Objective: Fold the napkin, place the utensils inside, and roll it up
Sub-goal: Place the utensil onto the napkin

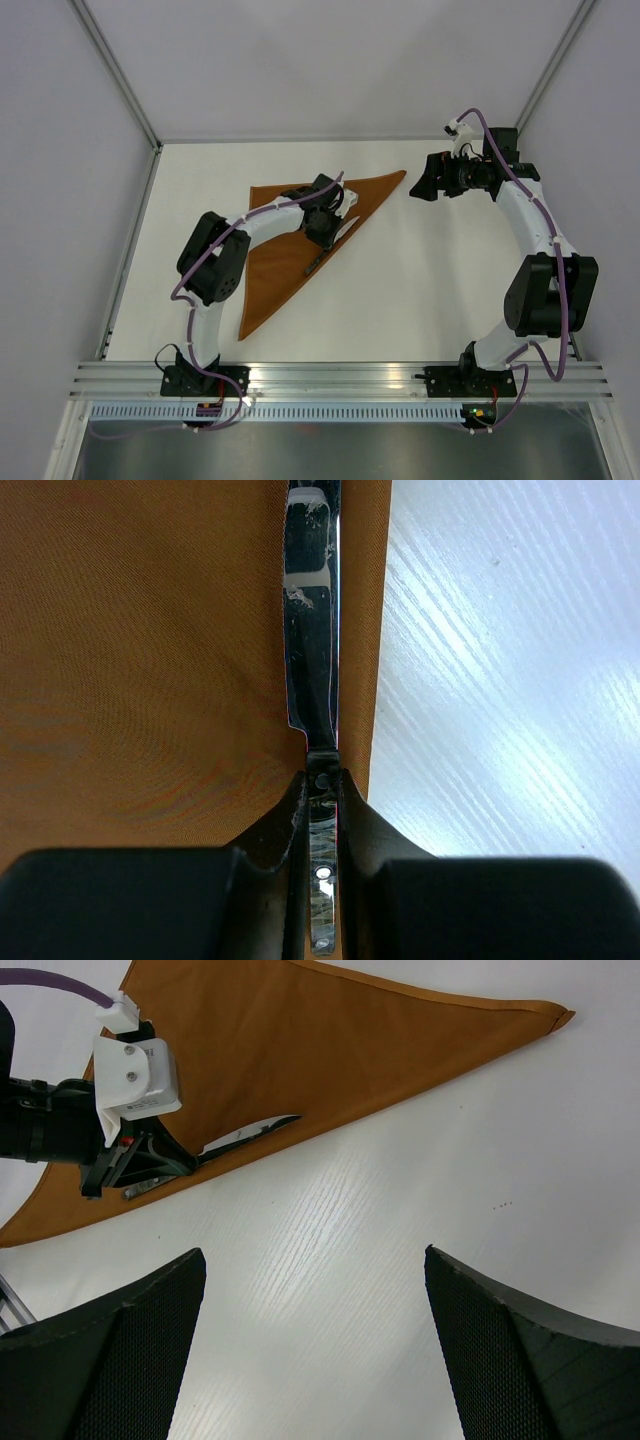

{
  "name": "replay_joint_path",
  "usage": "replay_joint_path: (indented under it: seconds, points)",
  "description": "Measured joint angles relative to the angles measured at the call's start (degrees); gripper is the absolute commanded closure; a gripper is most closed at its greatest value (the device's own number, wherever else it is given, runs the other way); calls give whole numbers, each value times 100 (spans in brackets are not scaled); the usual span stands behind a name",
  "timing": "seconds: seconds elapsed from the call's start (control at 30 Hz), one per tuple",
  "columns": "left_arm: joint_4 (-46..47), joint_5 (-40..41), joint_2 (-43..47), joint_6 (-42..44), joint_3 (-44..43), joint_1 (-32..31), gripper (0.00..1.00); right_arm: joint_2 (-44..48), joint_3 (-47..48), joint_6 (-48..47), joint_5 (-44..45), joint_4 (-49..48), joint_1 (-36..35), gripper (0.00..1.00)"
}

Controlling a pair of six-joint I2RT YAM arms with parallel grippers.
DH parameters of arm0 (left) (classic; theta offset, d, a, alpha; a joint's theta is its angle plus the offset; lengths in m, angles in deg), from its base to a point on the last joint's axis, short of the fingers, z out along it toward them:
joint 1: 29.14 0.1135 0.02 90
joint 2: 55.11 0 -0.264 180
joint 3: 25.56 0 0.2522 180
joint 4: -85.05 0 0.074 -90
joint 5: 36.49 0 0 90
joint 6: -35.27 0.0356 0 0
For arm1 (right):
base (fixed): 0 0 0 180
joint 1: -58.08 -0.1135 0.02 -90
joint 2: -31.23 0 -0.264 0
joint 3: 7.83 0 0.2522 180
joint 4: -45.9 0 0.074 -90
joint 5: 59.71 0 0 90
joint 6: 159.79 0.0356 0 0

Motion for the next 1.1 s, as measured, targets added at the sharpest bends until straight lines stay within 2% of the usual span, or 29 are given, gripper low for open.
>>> replay_joint_path:
  seconds: [0.83,1.1]
  points:
    - [46,-50,-74,-90,94,-37,97,0,-70,2,-4,-4,0,5]
    - [55,-42,-74,-94,98,-37,76,0,-70,4,-4,-4,0,5]
